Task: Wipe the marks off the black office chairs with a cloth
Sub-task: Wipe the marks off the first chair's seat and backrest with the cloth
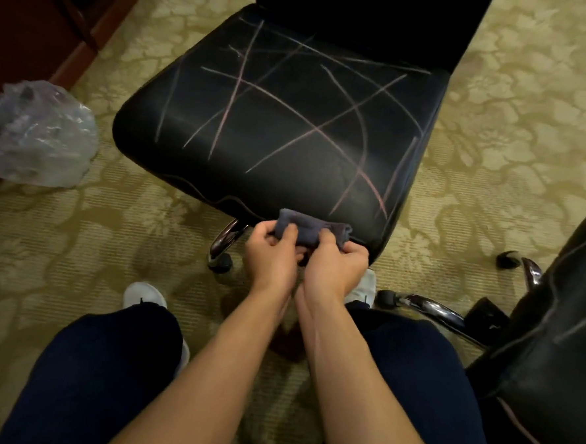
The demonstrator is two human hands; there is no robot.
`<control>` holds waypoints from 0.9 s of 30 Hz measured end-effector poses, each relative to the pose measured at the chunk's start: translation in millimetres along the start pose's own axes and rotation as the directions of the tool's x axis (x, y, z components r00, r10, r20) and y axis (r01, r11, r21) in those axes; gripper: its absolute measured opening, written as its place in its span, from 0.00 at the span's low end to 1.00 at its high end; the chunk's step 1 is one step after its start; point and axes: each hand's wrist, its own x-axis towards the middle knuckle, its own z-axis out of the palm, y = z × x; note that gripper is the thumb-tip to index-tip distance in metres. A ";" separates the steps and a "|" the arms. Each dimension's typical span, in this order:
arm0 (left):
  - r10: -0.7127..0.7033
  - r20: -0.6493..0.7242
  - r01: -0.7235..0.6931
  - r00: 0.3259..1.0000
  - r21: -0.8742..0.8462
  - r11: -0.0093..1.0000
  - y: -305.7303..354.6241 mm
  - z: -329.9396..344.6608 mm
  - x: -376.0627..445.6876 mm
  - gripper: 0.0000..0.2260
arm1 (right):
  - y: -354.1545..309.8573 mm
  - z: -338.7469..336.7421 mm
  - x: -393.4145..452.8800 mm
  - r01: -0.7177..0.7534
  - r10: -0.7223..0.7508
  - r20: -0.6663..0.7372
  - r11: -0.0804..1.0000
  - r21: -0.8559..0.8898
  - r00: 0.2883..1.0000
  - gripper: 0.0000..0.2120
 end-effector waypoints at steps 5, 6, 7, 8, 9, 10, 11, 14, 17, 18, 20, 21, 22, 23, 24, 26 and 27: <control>0.012 0.144 -0.015 0.989 0.025 1.000 -7.4 42.3 -26.7 0.04 | -26.5 -30.2 37.0 -0.013 0.027 -0.149 0.995 0.100 0.988 0.08; 0.013 0.157 -0.020 0.987 0.041 0.999 -8.7 50.6 -29.3 0.04 | -32.3 -34.9 46.2 -0.022 0.038 -0.158 0.994 0.107 0.987 0.08; 0.008 0.166 -0.016 0.986 0.044 0.999 -10.0 57.9 -30.5 0.03 | -36.4 -37.4 55.4 -0.035 0.053 -0.155 0.993 0.116 0.987 0.08; -0.004 0.173 -0.001 0.985 0.031 1.000 -10.8 64.1 -31.5 0.03 | -40.3 -38.5 62.2 -0.044 0.062 -0.151 0.992 0.118 0.987 0.09; -0.025 0.177 0.024 0.984 0.007 1.000 -10.9 68.9 -32.0 0.03 | -42.7 -38.8 67.0 -0.046 0.062 -0.154 0.993 0.107 0.986 0.11; -0.045 0.171 0.049 0.984 -0.018 0.999 -10.6 72.1 -31.2 0.03 | -44.1 -38.5 70.4 -0.040 0.053 -0.169 0.996 0.080 0.984 0.11; -0.068 0.155 0.076 0.986 -0.043 0.996 -9.6 74.2 -28.4 0.03 | -44.5 -36.7 72.6 -0.025 0.034 -0.185 0.999 0.046 0.982 0.11; -0.139 0.091 0.150 0.986 -0.120 0.981 -1.0 67.4 -14.5 0.04 | -41.6 -20.8 65.0 0.017 -0.025 -0.203 0.999 -0.039 0.979 0.08; -0.153 0.040 0.157 0.987 -0.130 0.979 4.2 44.6 2.6 0.07 | -24.8 0.2 44.5 0.066 -0.077 -0.147 0.995 -0.077 0.986 0.08; -0.147 0.023 0.149 0.989 -0.126 0.981 3.8 36.8 7.5 0.07 | -18.4 4.5 37.4 0.081 -0.091 -0.109 0.992 -0.095 0.990 0.08; -0.135 -0.010 0.132 0.991 -0.121 0.984 1.3 27.8 13.3 0.08 | -10.1 5.7 32.2 0.101 -0.105 -0.030 0.989 -0.108 0.994 0.07; -0.129 -0.019 0.126 0.991 -0.114 0.985 0.1 27.3 13.9 0.07 | -10.0 3.7 32.6 0.101 -0.102 -0.006 0.991 -0.087 0.995 0.06; -0.118 -0.023 0.115 0.993 -0.108 0.988 -1.2 29.5 13.0 0.06 | -13.0 0.4 34.7 0.097 -0.097 0.002 0.993 -0.066 0.995 0.05; -0.106 -0.016 0.104 0.994 -0.106 0.989 -2.4 34.2 10.8 0.04 | -17.4 -3.3 39.7 0.100 -0.100 -0.008 0.993 -0.057 0.995 0.05; -0.098 -0.001 0.098 0.995 -0.108 0.989 -2.9 41.7 6.9 0.03 | -23.6 -7.4 47.4 0.098 -0.099 -0.032 0.994 -0.046 0.995 0.05; -0.083 0.048 0.088 0.995 -0.098 0.991 -1.8 65.4 -4.0 0.04 | -42.3 -16.3 63.9 0.070 -0.067 -0.093 0.997 0.022 0.993 0.07; -0.062 0.062 0.068 0.996 -0.093 0.993 -0.3 79.6 -11.1 0.05 | -52.4 -22.2 73.2 0.059 -0.052 -0.115 0.996 0.060 0.992 0.07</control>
